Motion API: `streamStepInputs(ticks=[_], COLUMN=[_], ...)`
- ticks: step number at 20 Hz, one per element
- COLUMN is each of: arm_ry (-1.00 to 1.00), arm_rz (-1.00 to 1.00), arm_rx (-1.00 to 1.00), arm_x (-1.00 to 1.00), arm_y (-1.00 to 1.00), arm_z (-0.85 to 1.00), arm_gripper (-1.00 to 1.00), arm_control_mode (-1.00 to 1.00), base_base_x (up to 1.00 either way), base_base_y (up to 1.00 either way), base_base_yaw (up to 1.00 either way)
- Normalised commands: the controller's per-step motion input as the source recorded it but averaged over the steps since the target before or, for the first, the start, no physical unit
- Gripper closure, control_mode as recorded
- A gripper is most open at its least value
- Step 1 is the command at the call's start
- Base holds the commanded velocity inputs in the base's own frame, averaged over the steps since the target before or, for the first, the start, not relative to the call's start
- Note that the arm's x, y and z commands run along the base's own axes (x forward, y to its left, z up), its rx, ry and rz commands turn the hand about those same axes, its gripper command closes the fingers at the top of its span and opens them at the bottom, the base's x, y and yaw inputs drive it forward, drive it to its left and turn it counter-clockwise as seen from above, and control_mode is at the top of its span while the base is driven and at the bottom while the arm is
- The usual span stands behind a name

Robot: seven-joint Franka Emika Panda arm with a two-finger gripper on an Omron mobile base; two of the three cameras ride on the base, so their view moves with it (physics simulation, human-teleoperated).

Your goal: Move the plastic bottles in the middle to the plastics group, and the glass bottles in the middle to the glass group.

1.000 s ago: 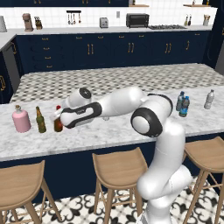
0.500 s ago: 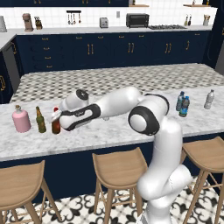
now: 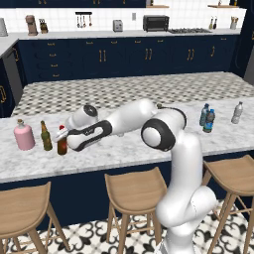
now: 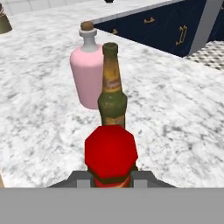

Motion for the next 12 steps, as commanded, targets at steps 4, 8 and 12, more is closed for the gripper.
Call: streamStepInputs(ticks=[4, 8, 12], arm_ry=[0.02, 0.07, 0.02], arm_rz=[0.00, 0.00, 0.00], arm_rx=[-0.01, -0.11, -0.05], arm_x=[0.11, 0.12, 0.08], arm_y=[0.10, 0.07, 0.01], arm_z=[0.00, 0.00, 0.00], arm_gripper=[1.00, 1.00, 1.00], arm_control_mode=[-1.00, -1.00, -1.00], base_base_x=[0.00, 0.00, 0.00], base_base_y=[0.00, 0.00, 0.00], base_base_yaw=[0.00, 0.00, 0.00])
